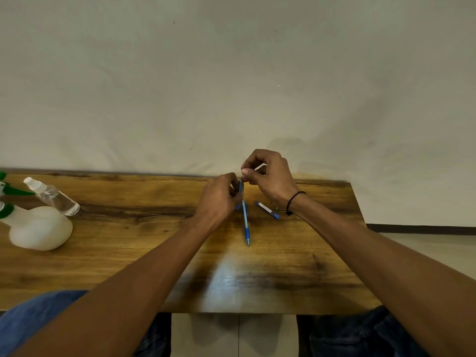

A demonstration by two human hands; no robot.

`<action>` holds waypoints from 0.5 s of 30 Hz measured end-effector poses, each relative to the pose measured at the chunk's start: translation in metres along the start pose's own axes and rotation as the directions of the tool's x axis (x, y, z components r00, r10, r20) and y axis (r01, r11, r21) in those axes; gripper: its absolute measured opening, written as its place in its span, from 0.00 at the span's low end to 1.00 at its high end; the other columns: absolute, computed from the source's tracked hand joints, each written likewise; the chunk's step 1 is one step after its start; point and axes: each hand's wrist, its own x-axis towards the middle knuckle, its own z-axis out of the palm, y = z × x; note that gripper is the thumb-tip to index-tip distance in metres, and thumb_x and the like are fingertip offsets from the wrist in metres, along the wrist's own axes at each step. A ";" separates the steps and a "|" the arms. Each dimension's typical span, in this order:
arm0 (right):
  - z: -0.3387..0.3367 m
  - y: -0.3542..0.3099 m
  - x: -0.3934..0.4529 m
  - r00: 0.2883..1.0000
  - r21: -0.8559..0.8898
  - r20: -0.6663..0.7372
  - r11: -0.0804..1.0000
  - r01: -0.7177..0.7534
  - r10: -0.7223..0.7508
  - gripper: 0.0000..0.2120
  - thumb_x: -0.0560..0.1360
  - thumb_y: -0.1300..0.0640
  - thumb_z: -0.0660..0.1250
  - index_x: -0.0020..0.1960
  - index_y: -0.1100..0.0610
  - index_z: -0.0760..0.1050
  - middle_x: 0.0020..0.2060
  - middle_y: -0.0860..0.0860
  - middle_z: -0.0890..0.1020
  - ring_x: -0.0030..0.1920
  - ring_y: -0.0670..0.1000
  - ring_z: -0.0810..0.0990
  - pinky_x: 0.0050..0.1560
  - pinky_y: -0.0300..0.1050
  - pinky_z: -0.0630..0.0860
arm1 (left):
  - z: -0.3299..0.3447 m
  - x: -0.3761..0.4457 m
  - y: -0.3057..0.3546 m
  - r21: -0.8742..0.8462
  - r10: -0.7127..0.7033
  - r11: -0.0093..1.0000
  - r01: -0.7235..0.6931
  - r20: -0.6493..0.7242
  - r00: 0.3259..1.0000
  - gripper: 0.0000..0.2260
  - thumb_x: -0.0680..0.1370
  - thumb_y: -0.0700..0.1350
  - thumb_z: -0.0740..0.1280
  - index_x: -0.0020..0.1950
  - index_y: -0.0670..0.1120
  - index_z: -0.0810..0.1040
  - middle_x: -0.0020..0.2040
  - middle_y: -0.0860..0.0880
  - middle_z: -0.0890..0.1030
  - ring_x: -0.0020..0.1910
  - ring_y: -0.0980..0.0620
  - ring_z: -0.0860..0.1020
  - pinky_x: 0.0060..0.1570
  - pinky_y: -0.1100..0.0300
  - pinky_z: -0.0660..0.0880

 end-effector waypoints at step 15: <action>0.003 0.003 0.003 1.000 -0.082 0.010 0.997 0.013 -0.012 0.01 0.75 0.64 0.75 0.46 0.61 0.83 0.42 0.52 0.85 0.42 0.49 0.85 0.47 0.45 0.84 | 0.003 0.001 -0.001 -0.007 0.010 1.000 -0.010 -0.006 1.000 0.07 0.78 0.43 0.75 0.54 0.46 0.81 0.48 0.46 0.87 0.38 0.56 0.81 0.33 0.71 0.69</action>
